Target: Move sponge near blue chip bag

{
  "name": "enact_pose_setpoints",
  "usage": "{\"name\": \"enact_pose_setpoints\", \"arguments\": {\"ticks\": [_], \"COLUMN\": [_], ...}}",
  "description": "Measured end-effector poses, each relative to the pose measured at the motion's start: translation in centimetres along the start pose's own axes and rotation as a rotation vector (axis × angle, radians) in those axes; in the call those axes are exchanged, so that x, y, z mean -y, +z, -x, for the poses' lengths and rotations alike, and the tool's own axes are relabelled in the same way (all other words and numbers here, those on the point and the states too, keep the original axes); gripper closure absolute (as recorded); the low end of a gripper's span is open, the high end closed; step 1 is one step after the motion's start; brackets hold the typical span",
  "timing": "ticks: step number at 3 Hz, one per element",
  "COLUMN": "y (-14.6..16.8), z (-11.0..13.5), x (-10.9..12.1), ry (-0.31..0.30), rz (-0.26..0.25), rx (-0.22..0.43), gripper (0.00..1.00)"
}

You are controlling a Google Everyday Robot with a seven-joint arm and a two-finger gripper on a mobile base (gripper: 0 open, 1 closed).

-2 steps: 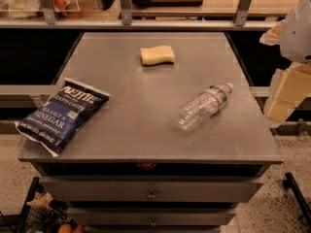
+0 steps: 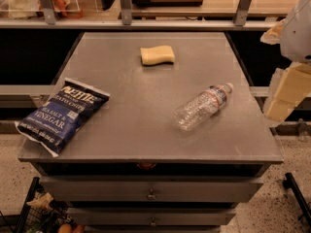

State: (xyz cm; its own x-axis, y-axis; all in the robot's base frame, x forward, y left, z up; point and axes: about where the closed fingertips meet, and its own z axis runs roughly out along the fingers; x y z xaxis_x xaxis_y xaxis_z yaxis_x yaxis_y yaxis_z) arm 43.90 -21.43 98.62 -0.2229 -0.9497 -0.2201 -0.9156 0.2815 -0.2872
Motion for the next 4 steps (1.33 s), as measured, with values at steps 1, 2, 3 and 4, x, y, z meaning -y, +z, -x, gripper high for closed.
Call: {"name": "enact_pose_setpoints", "arguments": {"ticks": [1,2,3,4], "y": [2.2,6.7,6.7,6.6], "z": [1.9,4.8,6.5,6.5], "x": [3.9,10.6,13.0,13.0], "ry": [-0.048,-0.115,-0.117,-0.117], "rz": [0.005,0.027,-0.006,-0.009], "rx": [0.002,0.003,0.043,0.043], "gripper": [0.00,0.00,0.00,0.00]}}
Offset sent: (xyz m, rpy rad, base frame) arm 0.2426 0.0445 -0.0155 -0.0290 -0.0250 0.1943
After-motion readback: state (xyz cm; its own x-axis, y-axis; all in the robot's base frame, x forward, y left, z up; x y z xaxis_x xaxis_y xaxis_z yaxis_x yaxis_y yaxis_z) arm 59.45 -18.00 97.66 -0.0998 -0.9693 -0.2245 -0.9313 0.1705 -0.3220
